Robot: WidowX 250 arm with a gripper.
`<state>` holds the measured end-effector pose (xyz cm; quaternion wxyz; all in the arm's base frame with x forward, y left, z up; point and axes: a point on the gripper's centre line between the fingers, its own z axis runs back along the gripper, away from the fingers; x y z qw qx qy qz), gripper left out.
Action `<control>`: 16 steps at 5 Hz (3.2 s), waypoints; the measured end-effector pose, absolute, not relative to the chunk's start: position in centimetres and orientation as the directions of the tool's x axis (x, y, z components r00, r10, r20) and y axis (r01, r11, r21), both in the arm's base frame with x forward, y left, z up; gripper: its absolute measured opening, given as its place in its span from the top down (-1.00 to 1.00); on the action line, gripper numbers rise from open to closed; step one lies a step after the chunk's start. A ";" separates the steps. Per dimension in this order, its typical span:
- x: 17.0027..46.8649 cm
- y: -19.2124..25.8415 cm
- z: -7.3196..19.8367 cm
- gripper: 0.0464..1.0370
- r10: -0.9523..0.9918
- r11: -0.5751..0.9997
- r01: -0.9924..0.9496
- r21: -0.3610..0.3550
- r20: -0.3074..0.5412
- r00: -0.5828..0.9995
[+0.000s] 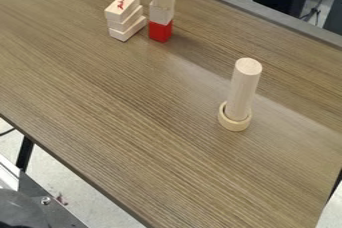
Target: Move the cube from the tower and put it in the middle of the table
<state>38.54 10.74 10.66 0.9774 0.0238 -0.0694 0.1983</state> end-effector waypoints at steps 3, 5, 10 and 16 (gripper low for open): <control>37.4 10.4 10.4 -0.02 0.397 0.912 -0.407 0.050 0.138 0.907; 37.0 8.5 14.8 -0.02 0.357 0.933 -0.357 -0.037 0.201 0.912; 36.7 -1.6 8.4 -0.02 0.148 0.989 -0.143 -0.036 0.176 0.973; 35.9 -2.3 4.8 -0.78 0.129 0.992 -0.129 -0.008 0.165 0.978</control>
